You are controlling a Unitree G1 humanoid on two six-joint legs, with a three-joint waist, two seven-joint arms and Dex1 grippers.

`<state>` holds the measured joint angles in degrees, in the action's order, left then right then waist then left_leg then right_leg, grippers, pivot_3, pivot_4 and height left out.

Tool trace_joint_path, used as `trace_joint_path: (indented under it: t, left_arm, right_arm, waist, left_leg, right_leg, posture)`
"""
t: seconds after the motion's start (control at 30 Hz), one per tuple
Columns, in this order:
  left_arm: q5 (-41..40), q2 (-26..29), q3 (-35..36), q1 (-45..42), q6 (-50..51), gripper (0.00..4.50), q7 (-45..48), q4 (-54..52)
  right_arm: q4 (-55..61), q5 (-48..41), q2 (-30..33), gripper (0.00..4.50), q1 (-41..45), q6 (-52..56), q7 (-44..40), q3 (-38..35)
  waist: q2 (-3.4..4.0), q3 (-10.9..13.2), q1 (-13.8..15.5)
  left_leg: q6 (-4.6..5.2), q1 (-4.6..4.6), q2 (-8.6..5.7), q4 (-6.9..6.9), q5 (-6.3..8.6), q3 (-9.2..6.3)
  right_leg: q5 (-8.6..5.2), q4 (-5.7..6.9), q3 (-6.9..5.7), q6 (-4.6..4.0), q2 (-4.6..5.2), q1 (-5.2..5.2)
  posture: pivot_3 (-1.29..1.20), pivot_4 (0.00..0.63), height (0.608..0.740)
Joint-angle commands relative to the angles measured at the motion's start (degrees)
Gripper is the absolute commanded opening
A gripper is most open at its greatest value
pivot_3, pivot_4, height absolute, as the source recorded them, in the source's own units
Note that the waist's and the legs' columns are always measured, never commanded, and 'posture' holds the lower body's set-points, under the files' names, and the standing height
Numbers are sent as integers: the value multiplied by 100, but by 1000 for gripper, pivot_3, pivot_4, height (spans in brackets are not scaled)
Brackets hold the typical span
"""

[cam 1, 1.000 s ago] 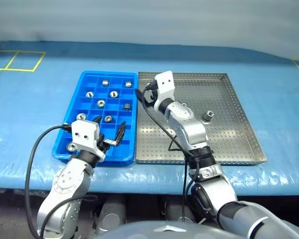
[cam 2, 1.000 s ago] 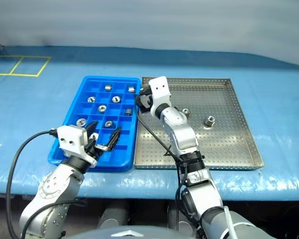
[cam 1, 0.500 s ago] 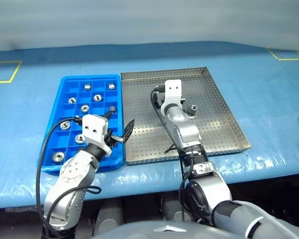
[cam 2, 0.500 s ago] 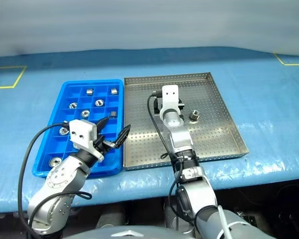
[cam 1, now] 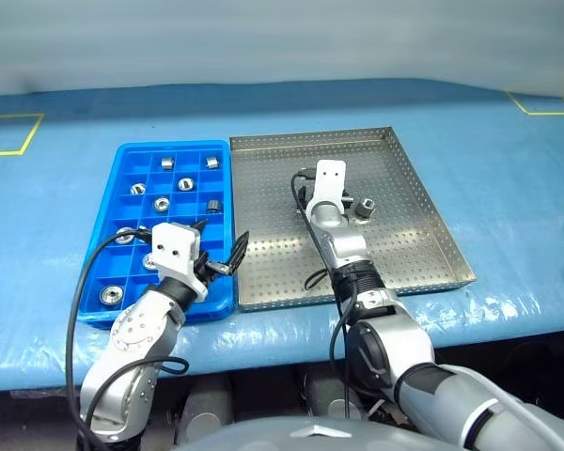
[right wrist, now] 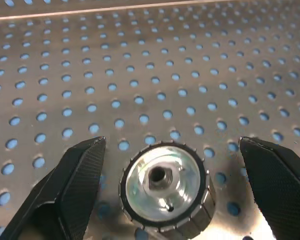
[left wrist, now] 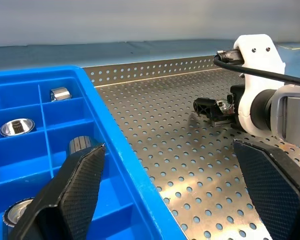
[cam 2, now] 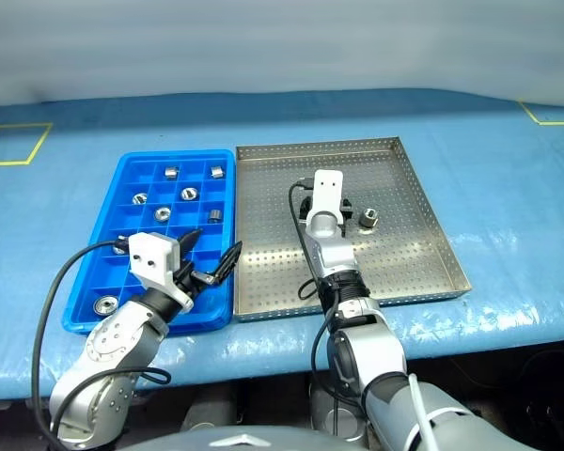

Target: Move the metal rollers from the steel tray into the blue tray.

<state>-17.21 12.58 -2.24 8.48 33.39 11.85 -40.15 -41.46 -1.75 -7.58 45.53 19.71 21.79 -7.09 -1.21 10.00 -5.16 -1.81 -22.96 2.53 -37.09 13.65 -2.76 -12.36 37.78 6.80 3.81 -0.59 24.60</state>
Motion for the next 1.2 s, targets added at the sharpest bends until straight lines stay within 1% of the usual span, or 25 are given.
trace_joint_path:
  t: [0.03, 0.07, 0.2, 0.23, 0.27, 0.37, 0.43, 0.53, 0.6, 0.67, 0.77, 0.9, 1.03, 1.1, 1.2]
  left_arm:
    - [-53, -4, 37, 29, -46, 4500, -22, -275]
    - [-54, -3, 39, 34, -46, 4500, -27, -279]
    - [-52, -10, 51, 81, -53, 4500, -63, -304]
    - [-50, -12, 59, 97, -55, 4500, -77, -312]
    - [-51, -17, 69, 115, -58, 4500, -91, -324]
    - [-39, -35, 129, 234, -66, 4500, -151, -388]
    - [-38, -53, 165, 352, -56, 4500, -207, -451]
    - [-28, -70, 196, 482, -75, 4500, -277, -536]
    - [-20, -103, 260, 617, -111, 4500, -338, -616]
    - [-23, -143, 296, 701, -135, 4500, -379, -666]
    - [29, -201, 304, 948, -228, 4500, -451, -800]
    - [94, -273, 331, 1389, -494, 4500, -473, -941]
    - [273, -335, 349, 2042, -1089, 4500, -442, -940]
    - [316, -300, 286, 2352, -1241, 4500, -376, -984]
    - [246, -296, 215, 2590, -1322, 4500, -296, -1022]
  right_arm:
    - [-7, -143, -298, 3562, 248, -5, 120, -71]
    - [-6, -158, -302, 3288, 245, -8, 129, -56]
    - [291, -271, -368, 1955, 146, 173, 116, -5]
    - [424, -311, -394, 1874, 107, 267, 120, 2]
    - [581, -342, -419, 1874, 63, 383, 129, 18]
    - [1615, -336, -548, 1874, -134, 1163, 41, 389]
    - [2295, -440, -588, 1874, -147, 1672, -308, 761]
    - [2866, -614, -531, 1874, -85, 2178, -796, 1120]
    - [3184, -835, -440, 1874, 15, 2623, -1356, 1446]
    - [3372, -940, -354, 1874, 59, 2874, -1735, 1697]
    - [3570, -983, -205, 1874, 37, 3032, -2360, 2263]
    - [3778, -1058, -120, 1874, -86, 3111, -3003, 2726]
    - [3967, -1132, -144, 1874, -287, 3337, -3325, 3049]
    - [4041, -1082, -90, 1874, -416, 3359, -3435, 3232]
    - [4104, -1014, -1, 1874, -531, 3383, -3547, 3357]
  waist:
    - [0, 0, 8]
    - [0, 0, 15]
    - [0, 0, 44]
    - [0, 0, 45]
    - [1, 1, 47]
    - [4, 2, 62]
    - [5, 3, 76]
    - [5, 3, 126]
    - [5, 3, 179]
    - [5, 3, 227]
    - [5, 3, 302]
    - [5, 3, 452]
    - [5, 4, 533]
    - [5, 4, 580]
    - [5, 5, 636]
  left_leg:
    - [0, 0, 0, 0, 0, 0]
    - [0, 1, 0, 0, 0, -1]
    - [0, 0, 0, 1, 0, -1]
    - [0, 0, 0, 0, 0, -1]
    - [0, 0, 0, 0, 0, -1]
    - [0, -4, 0, 2, 0, -1]
    - [1, -5, 1, 6, 0, -3]
    - [1, -5, 2, 9, 1, -8]
    - [1, -4, 3, 8, 1, -11]
    - [1, -4, 3, 8, 1, -12]
    - [1, -4, 4, 6, 1, -11]
    - [1, -5, 5, 8, 1, -14]
    - [0, -6, 5, 8, 1, -12]
    - [0, -6, 6, 8, 2, -13]
    - [-1, -11, 6, 9, 2, -11]
  right_leg:
    - [0, 0, 0, 0, 0, 0]
    - [0, 0, -1, 0, -1, 0]
    - [-2, 0, -1, 2, -1, 0]
    - [-2, 0, -1, 2, -1, 0]
    - [-2, 0, 0, 2, 0, 0]
    - [-2, 0, -1, 1, -1, 5]
    - [-3, 1, -2, -2, -1, 8]
    - [-6, 1, -8, -4, -2, 8]
    - [-9, 1, -13, -8, -2, 6]
    - [-21, 0, -14, -29, 0, 5]
    - [-24, 0, -16, -32, -1, 5]
    - [-29, -2, -23, -40, 0, 6]
    - [-37, -6, -26, -51, 5, 6]
    - [-39, -8, -30, -54, 6, 8]
    - [-41, -7, -30, -56, 7, 16]
  posture:
    - [61, 150, 740]
    - [63, 150, 740]
    - [68, 150, 740]
    - [68, 150, 740]
    - [78, 150, 740]
    - [96, 150, 740]
    - [109, 150, 740]
    - [136, 150, 740]
    - [159, 150, 740]
    - [172, 150, 740]
    - [220, 150, 740]
    - [261, 150, 740]
    - [288, 150, 740]
    - [296, 150, 740]
    - [305, 150, 740]
